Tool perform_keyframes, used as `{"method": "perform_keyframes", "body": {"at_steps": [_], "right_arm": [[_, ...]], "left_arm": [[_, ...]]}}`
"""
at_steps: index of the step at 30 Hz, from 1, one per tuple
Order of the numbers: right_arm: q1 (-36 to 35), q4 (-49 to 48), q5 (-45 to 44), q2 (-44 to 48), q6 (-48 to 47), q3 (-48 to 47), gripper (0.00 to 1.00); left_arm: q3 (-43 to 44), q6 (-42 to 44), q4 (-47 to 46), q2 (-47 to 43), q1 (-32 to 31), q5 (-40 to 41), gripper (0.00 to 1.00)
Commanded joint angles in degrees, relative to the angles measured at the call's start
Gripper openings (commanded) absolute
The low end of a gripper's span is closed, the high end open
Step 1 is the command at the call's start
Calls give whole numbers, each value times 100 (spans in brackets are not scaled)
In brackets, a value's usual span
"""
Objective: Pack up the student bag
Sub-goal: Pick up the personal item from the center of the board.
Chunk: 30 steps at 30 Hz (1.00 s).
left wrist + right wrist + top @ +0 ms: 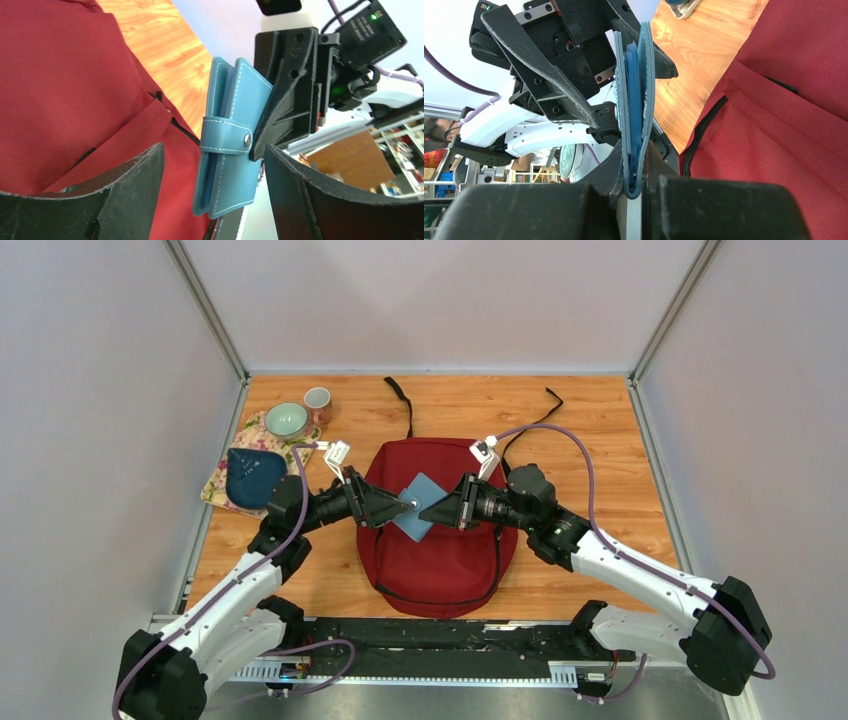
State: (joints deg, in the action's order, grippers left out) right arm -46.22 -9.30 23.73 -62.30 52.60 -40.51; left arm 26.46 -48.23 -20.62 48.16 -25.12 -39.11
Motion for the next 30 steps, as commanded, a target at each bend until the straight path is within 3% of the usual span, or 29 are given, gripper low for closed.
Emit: {"method": "perform_keyframes", "body": {"at_steps": [1, 7, 10, 16, 17, 20, 21, 24, 30], "right_arm": [[-1, -256, 141, 131, -66, -106, 0], [-1, -309, 106, 175, -13, -71, 0], [-1, -362, 158, 157, 13, -71, 0], [-1, -388, 194, 148, 31, -62, 0], [-1, -388, 203, 148, 22, -71, 0], [-1, -257, 150, 131, -21, -88, 20], [7, -143, 124, 131, -22, -97, 39], [-1, 7, -52, 175, -74, -62, 62], [69, 34, -369, 306, 39, 122, 67]], "left_arm": [[-71, -441, -1066, 141, -19, -790, 80], [-185, -416, -1040, 80, -19, -905, 79], [-290, -451, -1093, 44, -10, -879, 67], [-405, -547, -1251, 88, -19, -879, 19], [-396, -539, -1260, 106, -19, -887, 6], [-404, -565, -1260, 132, -10, -861, 0], [-422, -582, -1269, 132, -10, -826, 0], [-501, -670, -1365, 106, -19, -756, 0], [-861, -1144, -2198, 62, -19, -431, 0]]}}
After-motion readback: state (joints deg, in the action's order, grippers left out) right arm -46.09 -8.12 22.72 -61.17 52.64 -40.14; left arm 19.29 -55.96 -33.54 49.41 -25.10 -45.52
